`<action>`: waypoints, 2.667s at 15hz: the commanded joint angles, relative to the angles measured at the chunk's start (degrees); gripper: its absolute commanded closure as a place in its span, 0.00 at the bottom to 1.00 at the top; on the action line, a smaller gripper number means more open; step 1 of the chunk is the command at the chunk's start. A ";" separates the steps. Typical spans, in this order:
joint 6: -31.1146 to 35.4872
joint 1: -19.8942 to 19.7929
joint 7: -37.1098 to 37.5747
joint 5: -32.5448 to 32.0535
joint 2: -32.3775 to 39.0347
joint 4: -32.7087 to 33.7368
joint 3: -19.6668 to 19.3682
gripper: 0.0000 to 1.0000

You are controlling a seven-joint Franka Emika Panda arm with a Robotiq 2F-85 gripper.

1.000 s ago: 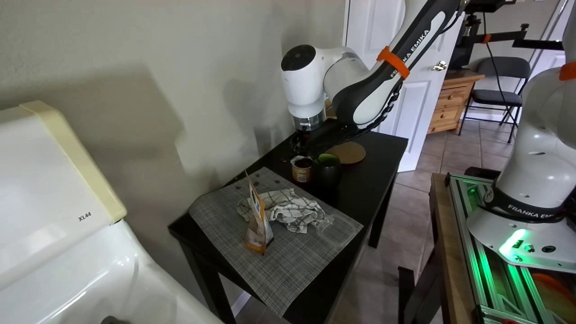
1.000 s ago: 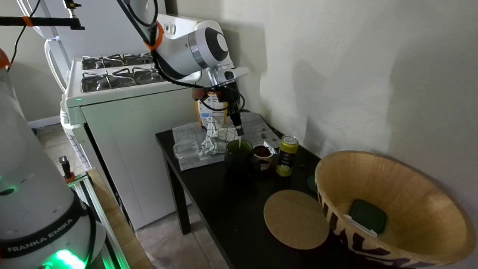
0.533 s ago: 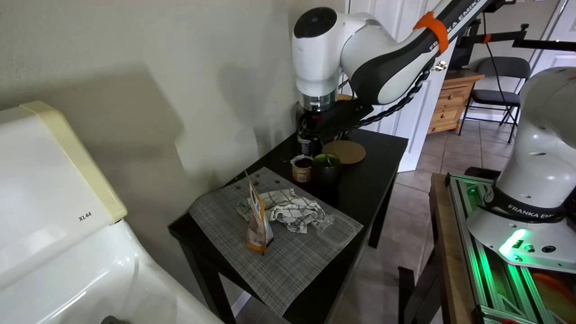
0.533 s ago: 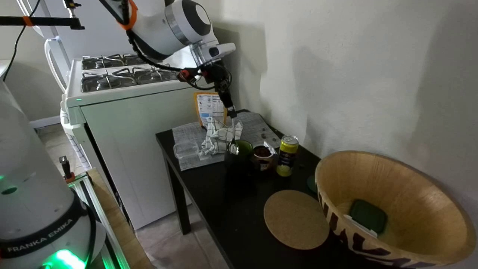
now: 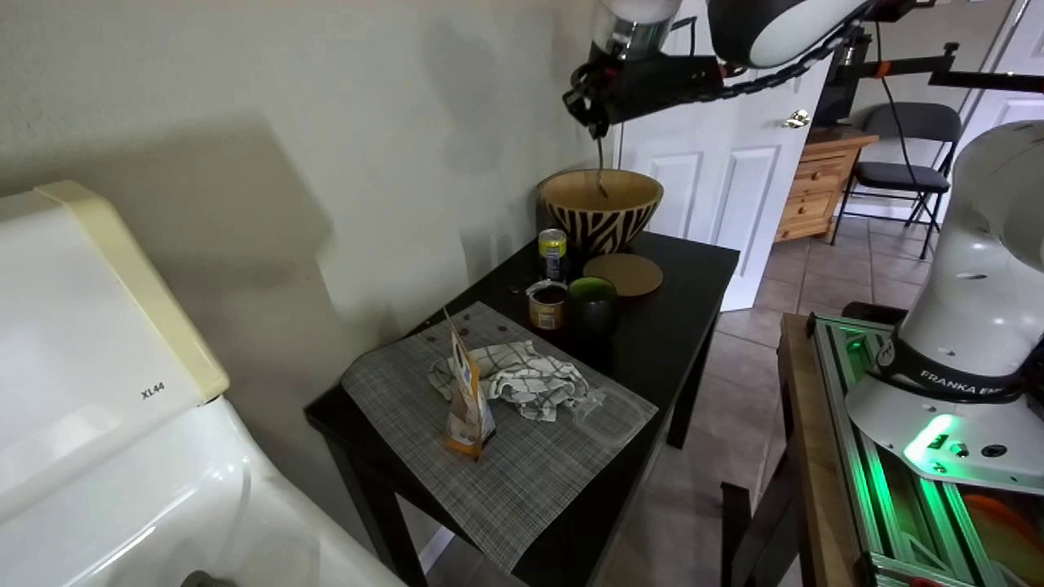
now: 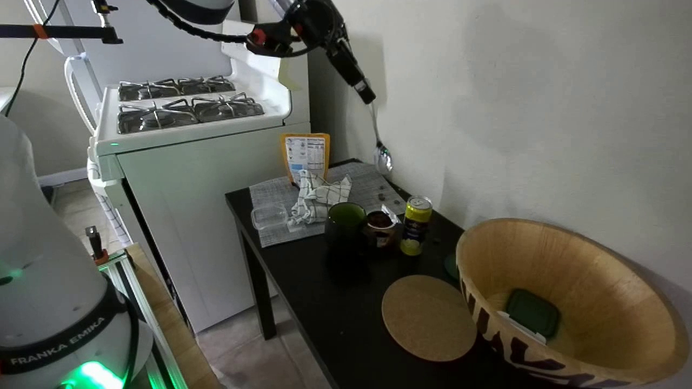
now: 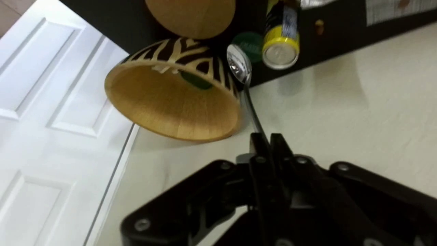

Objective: Take the spoon out of the cup and put it into the drawer

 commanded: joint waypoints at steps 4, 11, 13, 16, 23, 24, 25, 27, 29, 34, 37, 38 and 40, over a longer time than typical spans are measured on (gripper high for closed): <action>23.96 -7.36 -17.37 3.39 -2.12 -1.34 -14.97 0.98; 23.80 -18.70 -37.12 17.49 9.34 3.98 -18.58 0.98; 21.88 -24.29 -33.47 11.68 12.60 7.74 -14.25 0.98; 15.37 -24.84 -30.53 2.70 18.65 15.44 -10.67 0.98; 24.59 -16.45 -54.15 18.34 31.73 23.19 -14.09 0.97; 21.34 -15.30 -47.32 12.22 29.04 21.51 -14.83 0.92; 23.12 -14.85 -50.64 15.41 30.53 22.14 -15.29 0.92; 24.18 -14.66 -52.67 17.16 31.91 22.98 -15.80 0.98; 26.12 -14.72 -56.10 16.03 33.58 22.83 -16.92 0.98; 33.42 -15.19 -63.97 17.64 40.97 22.71 -19.74 0.98; 37.00 -16.69 -72.35 23.41 46.19 22.81 -18.92 0.98; 37.29 -17.21 -74.99 25.68 46.89 22.71 -18.05 0.98; 37.43 -16.85 -77.99 27.67 48.38 23.03 -17.80 0.98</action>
